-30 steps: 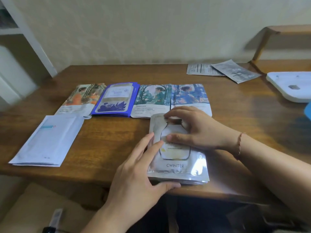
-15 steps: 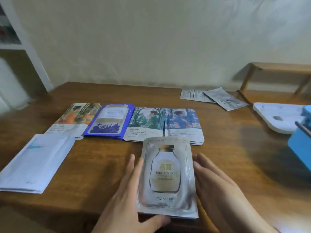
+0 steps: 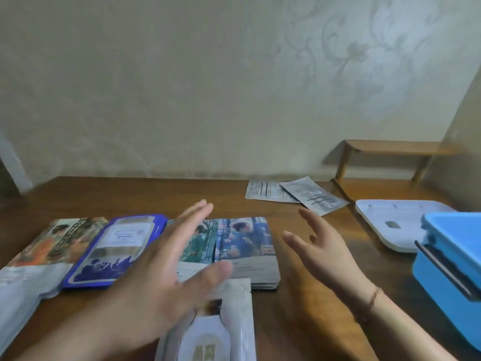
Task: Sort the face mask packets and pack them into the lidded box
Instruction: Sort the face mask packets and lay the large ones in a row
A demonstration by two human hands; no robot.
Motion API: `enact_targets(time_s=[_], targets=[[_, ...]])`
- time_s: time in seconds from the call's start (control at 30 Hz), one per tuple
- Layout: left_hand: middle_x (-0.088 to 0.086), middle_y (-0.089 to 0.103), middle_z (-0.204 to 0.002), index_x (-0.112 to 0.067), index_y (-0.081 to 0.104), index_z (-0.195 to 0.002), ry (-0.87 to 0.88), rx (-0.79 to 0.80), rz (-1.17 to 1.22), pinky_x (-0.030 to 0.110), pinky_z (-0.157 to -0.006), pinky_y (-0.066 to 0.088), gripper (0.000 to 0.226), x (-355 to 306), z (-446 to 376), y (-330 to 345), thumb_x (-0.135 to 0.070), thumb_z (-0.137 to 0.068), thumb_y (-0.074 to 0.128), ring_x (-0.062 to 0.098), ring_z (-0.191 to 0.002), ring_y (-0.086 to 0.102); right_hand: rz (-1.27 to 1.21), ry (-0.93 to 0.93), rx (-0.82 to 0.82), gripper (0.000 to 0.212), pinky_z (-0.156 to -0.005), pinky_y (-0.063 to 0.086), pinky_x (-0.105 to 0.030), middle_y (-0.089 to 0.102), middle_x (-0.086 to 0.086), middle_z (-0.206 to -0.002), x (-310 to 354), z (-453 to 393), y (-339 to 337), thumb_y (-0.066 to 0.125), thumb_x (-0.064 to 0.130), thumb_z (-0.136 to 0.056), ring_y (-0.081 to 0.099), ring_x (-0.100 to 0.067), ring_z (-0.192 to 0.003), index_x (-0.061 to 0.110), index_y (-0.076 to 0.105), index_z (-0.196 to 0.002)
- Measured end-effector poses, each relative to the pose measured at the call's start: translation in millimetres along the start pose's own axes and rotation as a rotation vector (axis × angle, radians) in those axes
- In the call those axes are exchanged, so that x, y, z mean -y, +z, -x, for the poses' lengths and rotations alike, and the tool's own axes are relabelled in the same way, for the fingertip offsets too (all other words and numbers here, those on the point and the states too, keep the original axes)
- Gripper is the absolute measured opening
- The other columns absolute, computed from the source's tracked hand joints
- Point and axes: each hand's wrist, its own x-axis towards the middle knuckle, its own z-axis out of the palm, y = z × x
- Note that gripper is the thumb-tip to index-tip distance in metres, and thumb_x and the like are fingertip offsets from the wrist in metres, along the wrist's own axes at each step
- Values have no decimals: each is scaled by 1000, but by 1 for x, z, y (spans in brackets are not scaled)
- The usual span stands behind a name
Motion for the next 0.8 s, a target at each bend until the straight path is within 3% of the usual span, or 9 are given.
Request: enact_targets(time_s=[0.07, 0.13, 0.2, 0.27, 0.37, 0.5, 0.6, 0.7, 0.8], targets=[[-35, 35, -146, -58, 30, -141, -69, 153, 97, 22, -102, 37, 81, -18, -56, 13, -84, -68, 57, -13, -128, 40, 195, -34, -71, 61, -107, 34, -28, 49, 0, -144, -18, -55, -4, 67, 34, -86, 44, -17, -132, 16, 45, -141], [-7, 49, -145, -30, 38, -146, -254, 239, 345, 28, -99, 45, 71, -21, -131, 32, -59, -85, 61, 8, -123, 54, 270, 41, -99, 57, -106, 37, -30, 52, -3, -141, -40, -103, -5, 65, 29, -86, 46, -19, -131, 14, 49, -138], [18, 50, -140, -7, 37, -145, -416, 268, 585, 38, -107, 43, 66, -14, -202, 59, -41, -94, 59, 29, -124, 55, 359, 109, -95, 55, -105, 40, -33, 53, -3, -139, -59, -141, -6, 62, 29, -84, 46, -22, -129, 15, 50, -136], [29, 50, -132, 4, 36, -142, -567, 264, 761, 43, -107, 41, 65, -10, -249, 85, -36, -97, 57, 40, -126, 52, 498, 144, -74, 52, -105, 41, -38, 53, -4, -137, -73, -168, -5, 59, 33, -84, 44, -23, -128, 17, 52, -132], [31, 53, -119, 10, 39, -133, -691, 247, 897, 44, -106, 40, 59, -1, -292, 114, -35, -98, 55, 42, -129, 47, 597, 192, -46, 46, -100, 43, -39, 56, -3, -131, -88, -191, -3, 55, 37, -84, 47, -24, -123, 20, 53, -126], [35, 47, -136, 14, 34, -139, -739, 189, 950, 42, -113, 37, 65, 16, -313, 133, -30, -98, 57, 41, -130, 48, 666, 136, -73, 25, -81, 49, -33, 65, 0, -108, -95, -195, 3, 51, 39, -84, 57, -23, -105, 22, 59, -101], [32, 58, -120, 15, 39, -134, -726, 145, 1006, 40, -107, 43, 57, 27, -321, 141, -24, -97, 57, 37, -118, 57, 695, 75, -112, 30, -80, 51, -32, 66, 1, -106, -95, -191, 7, 50, 46, -83, 57, -21, -104, 23, 60, -100], [20, 62, -96, 11, 45, -129, -711, 143, 970, 32, -87, 52, 46, 31, -323, 149, -19, -97, 58, 26, -88, 64, 679, 54, -75, 35, -84, 50, -34, 65, 2, -111, -88, -180, 10, 52, 49, -84, 56, -20, -108, 24, 59, -107], [3, 50, -69, -8, 58, -95, -676, 159, 759, 23, -56, 45, 10, 30, -323, 158, -18, -96, 60, 12, -59, 49, 669, -24, -70, 34, -86, 50, -34, 63, 3, -118, -84, -166, 13, 51, 40, -90, 56, -19, -111, 25, 56, -119]])
